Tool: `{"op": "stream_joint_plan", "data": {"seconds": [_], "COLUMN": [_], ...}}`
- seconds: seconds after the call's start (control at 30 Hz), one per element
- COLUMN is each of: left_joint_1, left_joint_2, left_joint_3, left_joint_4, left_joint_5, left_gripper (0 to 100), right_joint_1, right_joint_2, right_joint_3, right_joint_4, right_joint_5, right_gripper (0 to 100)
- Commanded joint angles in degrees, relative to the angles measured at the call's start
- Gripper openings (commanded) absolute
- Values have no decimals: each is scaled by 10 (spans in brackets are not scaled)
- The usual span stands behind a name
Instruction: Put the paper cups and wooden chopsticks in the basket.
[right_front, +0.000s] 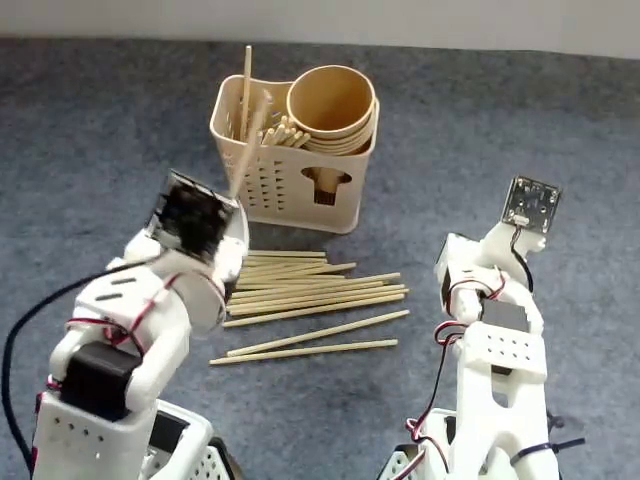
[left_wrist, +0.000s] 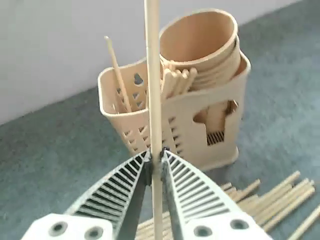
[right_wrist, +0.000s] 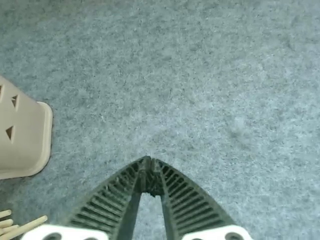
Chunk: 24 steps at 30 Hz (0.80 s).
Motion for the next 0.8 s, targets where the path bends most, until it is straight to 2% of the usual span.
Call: {"op": "stream_joint_plan", "data": {"seconds": [0.0,0.17,0.33,0.63,0.77], "left_joint_1": [-35,-51,-52,-53,-53], "left_joint_2": [21,50,104,263,326], "left_joint_3": [-29,-35,-35,-51,-103], "left_joint_4": [-127,-266,-429,-590,-598], "left_joint_5": [56,102,103,102,102], "left_gripper": [5,5,5,5,5], "right_joint_1": [-7,-7,-8,-8,-8], "right_joint_2": [-11,-11,-9,-9,-9], "right_joint_3": [-4,-4,-4,-4,-4], "right_joint_4": [-16,-16,-16,-16,-16], "right_joint_5": [5,5,5,5,5], "right_gripper": [10,10,10,10,10]}}
